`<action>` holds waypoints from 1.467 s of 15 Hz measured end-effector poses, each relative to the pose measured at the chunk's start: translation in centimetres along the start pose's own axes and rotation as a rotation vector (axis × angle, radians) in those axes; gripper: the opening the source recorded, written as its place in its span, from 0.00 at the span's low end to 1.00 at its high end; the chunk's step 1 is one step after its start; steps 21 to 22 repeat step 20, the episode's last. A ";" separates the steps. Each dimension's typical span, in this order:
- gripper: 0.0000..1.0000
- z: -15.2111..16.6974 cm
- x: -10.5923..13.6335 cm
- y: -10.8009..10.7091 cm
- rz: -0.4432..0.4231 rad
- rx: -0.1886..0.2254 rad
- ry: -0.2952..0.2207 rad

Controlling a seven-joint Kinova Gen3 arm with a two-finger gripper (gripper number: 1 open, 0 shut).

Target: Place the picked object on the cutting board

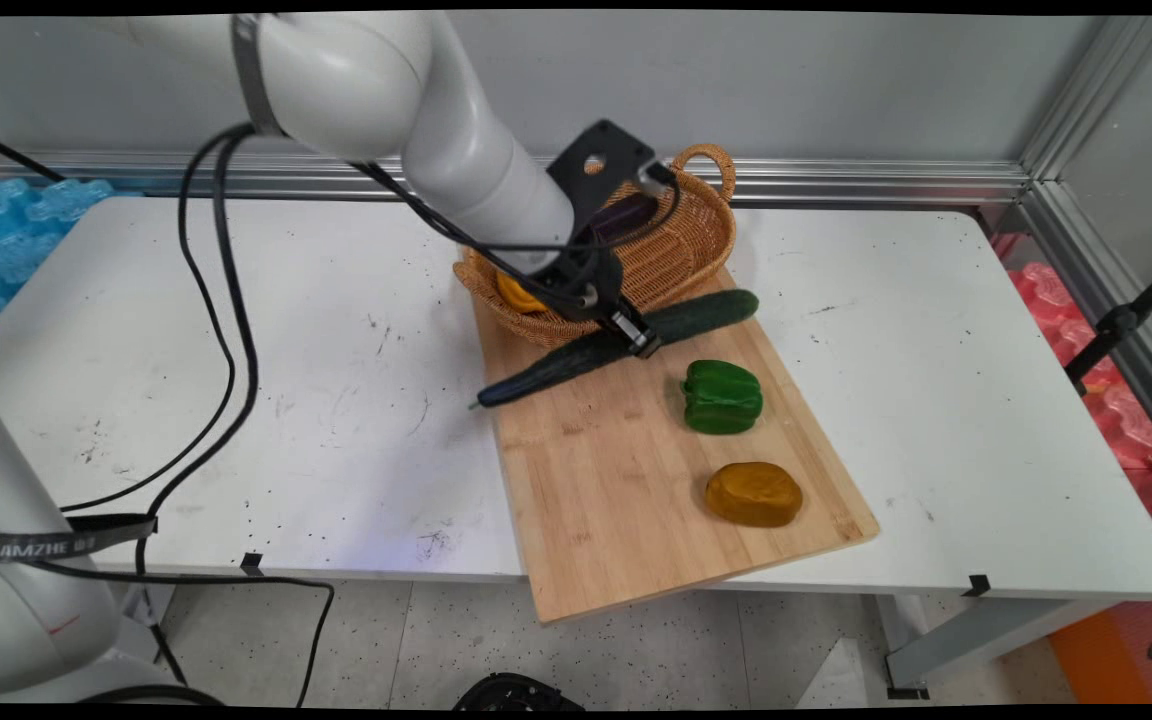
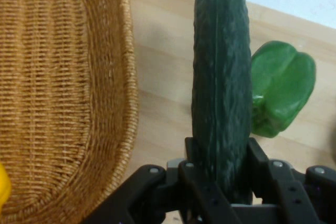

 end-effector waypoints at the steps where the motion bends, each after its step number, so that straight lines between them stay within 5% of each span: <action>1: 0.00 0.5 -0.2 0.0 -0.004 0.002 -0.002; 13: 0.00 5.6 -2.5 -0.4 -0.018 0.018 -0.038; 14: 1.00 5.7 -2.7 -0.4 -0.015 0.017 -0.040; 22: 1.00 5.8 -3.3 -0.6 0.006 0.005 -0.041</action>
